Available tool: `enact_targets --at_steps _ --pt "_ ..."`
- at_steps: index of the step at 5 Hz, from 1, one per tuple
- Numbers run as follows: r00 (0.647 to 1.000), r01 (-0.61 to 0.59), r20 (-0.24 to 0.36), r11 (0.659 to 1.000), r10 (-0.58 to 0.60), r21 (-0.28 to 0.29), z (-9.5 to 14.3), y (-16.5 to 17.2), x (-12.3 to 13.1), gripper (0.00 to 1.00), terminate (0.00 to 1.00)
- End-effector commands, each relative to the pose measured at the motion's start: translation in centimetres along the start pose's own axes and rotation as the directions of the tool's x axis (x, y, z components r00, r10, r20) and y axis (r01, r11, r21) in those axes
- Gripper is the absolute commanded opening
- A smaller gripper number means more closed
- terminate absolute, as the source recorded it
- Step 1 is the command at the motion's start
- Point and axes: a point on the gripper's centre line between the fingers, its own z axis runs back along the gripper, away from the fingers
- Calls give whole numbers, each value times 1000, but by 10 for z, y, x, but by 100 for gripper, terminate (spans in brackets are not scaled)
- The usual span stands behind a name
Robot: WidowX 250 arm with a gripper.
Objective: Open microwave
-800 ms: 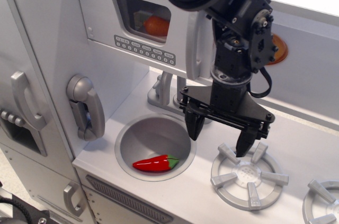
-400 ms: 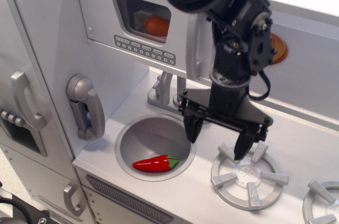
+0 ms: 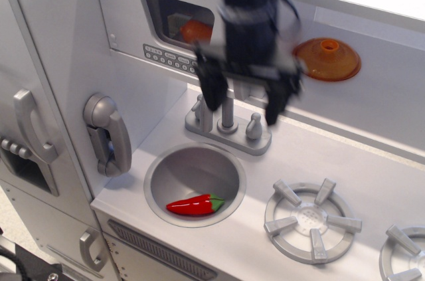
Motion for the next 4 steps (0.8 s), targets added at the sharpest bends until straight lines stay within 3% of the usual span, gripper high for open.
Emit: enact_targets --at_steps 1,4 --pt "976 -39 215 999 33 26 43 5 30 100 0" --pt "936 -176 327 979 134 102 35 23 63 100 0"
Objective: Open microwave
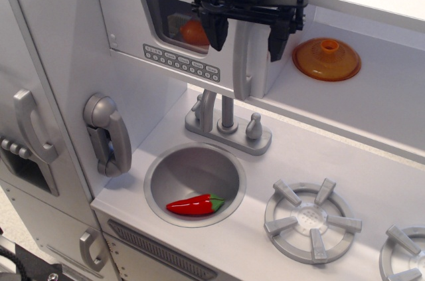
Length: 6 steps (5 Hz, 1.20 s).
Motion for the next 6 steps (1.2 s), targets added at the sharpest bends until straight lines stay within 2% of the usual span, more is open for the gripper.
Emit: enact_targets --at_steps 1,2,3,4,5,6 --pt "995 -36 97 999 34 16 6 2 22 100 0" --pt "992 -39 117 999 37 14 4 1 24 0 0" --pt "995 -33 95 999 33 -2 4 2 26 0 0" --pt "994 -30 102 1000 30 0 5 3 25 0 0" --pt "994 -12 106 1000 12 4 11 10 13 0 0" --pt "994 41 101 999 -39 -16 24 21 -11 0 0"
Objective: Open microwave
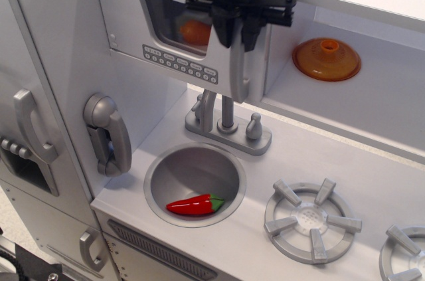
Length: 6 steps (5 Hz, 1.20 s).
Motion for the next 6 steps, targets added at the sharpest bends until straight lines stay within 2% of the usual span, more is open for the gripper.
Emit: enact_targets --at_steps 1,2,3,4,5,6 --pt "996 93 3 996 -93 2 43 24 -32 100 0" --pt "995 79 -56 997 -78 18 57 35 -51 100 0" --pt "987 103 -126 995 -100 16 57 23 -67 100 0" --pt "973 133 -189 991 -135 -23 45 -6 -73 100 0" --pt "949 157 -262 984 -174 -88 31 -42 -62 100 0" --pt "941 204 -238 965 -239 -162 23 -74 -50 100 0"
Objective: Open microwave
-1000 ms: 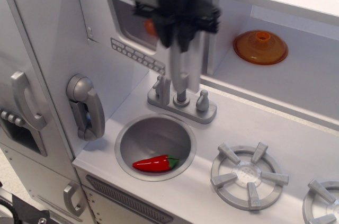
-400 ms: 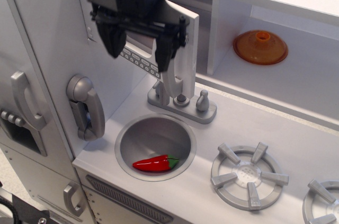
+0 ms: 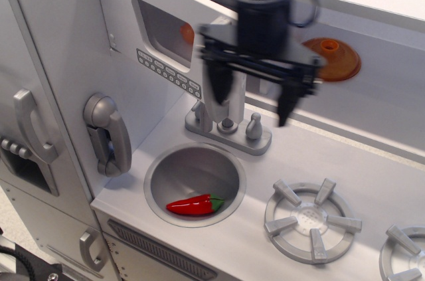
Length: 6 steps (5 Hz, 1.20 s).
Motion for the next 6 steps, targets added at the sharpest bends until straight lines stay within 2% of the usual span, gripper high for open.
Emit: enact_targets --at_steps 1,2,3,4,6 --pt "994 77 88 988 -65 -136 25 -42 43 100 0" --pt "993 102 80 980 -89 -172 31 -49 58 100 0" --pt "991 100 104 984 -85 -145 38 -39 77 100 0" --pt "994 92 73 988 -84 -126 35 -21 83 100 0" --pt "987 70 149 992 -53 -109 47 21 68 100 0"
